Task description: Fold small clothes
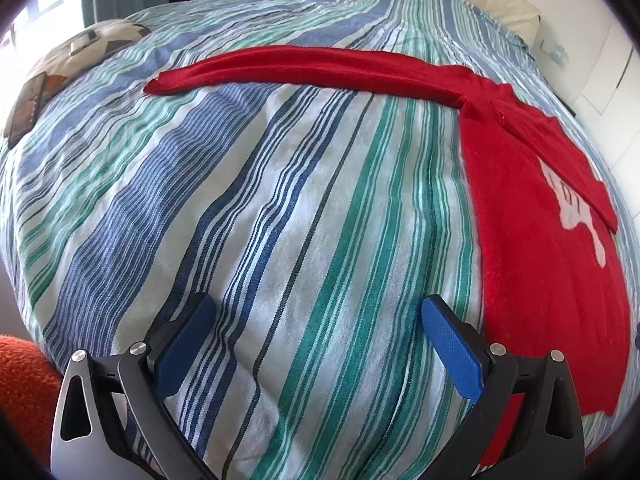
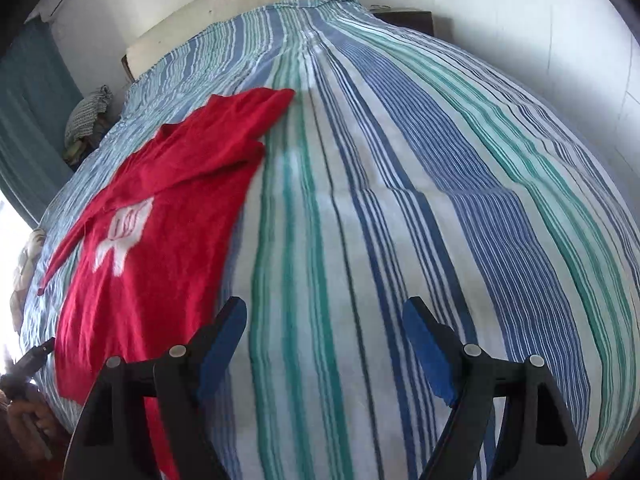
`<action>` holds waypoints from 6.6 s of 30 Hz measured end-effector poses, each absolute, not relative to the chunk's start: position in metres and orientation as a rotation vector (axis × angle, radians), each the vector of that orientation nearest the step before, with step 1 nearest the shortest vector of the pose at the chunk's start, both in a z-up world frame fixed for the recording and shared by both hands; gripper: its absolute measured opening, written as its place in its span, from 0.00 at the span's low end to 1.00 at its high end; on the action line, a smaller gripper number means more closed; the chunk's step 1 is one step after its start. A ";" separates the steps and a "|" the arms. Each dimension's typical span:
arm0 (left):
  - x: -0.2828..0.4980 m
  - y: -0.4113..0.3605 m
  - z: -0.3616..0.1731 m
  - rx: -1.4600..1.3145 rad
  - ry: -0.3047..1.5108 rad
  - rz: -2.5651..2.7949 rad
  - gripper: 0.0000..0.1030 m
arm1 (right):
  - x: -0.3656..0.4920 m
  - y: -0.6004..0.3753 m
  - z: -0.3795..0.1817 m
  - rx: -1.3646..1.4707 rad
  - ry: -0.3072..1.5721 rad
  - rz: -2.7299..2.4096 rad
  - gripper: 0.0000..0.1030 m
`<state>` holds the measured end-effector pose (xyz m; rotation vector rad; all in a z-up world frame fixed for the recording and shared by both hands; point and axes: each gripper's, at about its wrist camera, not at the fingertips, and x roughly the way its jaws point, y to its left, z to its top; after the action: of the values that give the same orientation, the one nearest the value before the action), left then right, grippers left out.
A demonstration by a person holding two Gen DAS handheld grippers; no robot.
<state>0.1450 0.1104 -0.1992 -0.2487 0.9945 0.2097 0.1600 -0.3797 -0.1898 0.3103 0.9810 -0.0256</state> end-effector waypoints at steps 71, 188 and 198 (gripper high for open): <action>0.145 0.099 -0.205 -0.161 1.000 0.223 1.00 | 0.135 -0.364 -0.221 0.216 0.942 -0.054 1.00; 0.095 0.071 -0.161 -0.103 0.982 -0.028 0.86 | 0.132 -0.350 -0.223 0.132 0.928 -0.097 1.00; 0.095 0.073 -0.162 -0.147 1.001 -0.055 0.86 | 0.132 -0.350 -0.222 0.127 0.932 -0.096 1.00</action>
<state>0.0948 0.0730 -0.1624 -0.1469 1.0012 -0.0553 0.1318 -0.3496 -0.2225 0.1272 0.9324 -0.0956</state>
